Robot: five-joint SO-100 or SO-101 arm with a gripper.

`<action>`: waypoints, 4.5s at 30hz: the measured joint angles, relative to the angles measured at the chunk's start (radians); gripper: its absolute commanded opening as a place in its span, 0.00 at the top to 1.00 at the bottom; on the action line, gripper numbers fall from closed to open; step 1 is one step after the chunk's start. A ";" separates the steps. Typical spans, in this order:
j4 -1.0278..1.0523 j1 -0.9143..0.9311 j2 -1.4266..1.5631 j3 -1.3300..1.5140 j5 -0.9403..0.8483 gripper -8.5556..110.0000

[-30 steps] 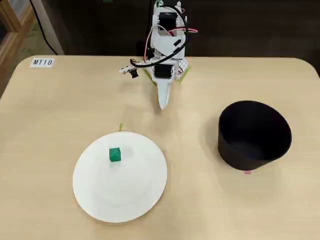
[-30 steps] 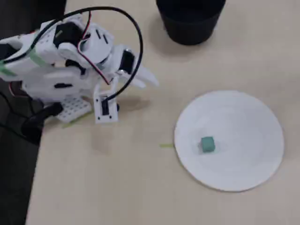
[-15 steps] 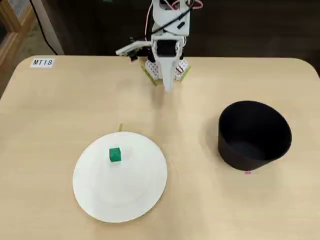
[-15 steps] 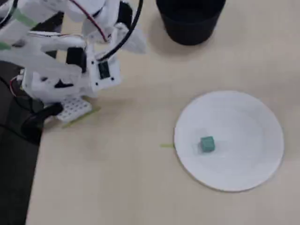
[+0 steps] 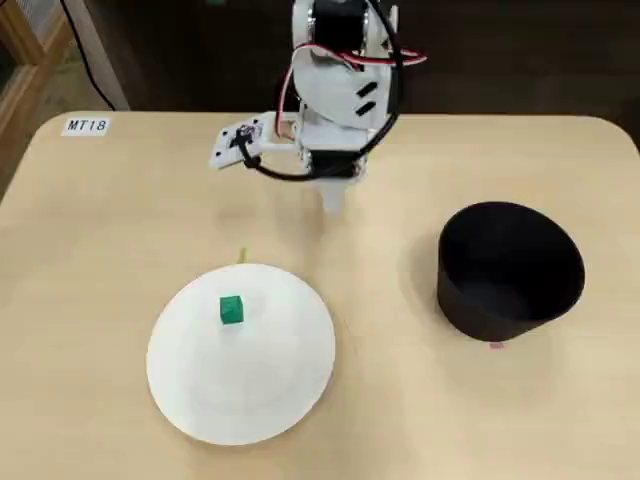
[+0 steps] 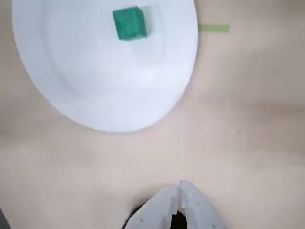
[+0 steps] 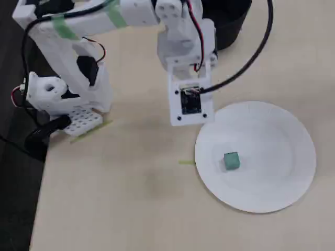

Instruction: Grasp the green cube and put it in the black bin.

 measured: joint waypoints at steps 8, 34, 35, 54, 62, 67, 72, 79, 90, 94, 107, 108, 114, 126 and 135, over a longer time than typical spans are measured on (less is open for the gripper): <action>-0.103 0.152 -0.158 0.000 -0.238 0.93; -0.356 0.276 -0.419 -0.003 -0.403 0.75; -0.357 0.278 -0.419 -0.003 -0.403 0.74; -0.465 0.276 -0.468 -0.009 -0.301 0.69; -0.514 0.265 -0.509 -0.009 -0.282 0.71; -0.557 0.253 -0.529 -0.009 -0.265 0.75; -0.592 0.256 -0.549 -0.011 -0.247 0.78; -0.601 0.258 -0.577 -0.049 -0.233 0.86; -0.600 0.242 -0.584 -0.077 -0.201 0.93; -0.589 0.242 -0.583 -0.077 -0.201 0.93; -0.454 0.163 -0.198 -0.178 0.107 0.93; -0.451 0.143 -0.161 -0.178 0.160 0.93; -0.417 -0.023 -0.014 -0.198 0.462 0.93; -0.267 -0.413 0.063 -0.239 0.810 0.93; -0.160 -0.675 0.005 -0.244 0.934 0.93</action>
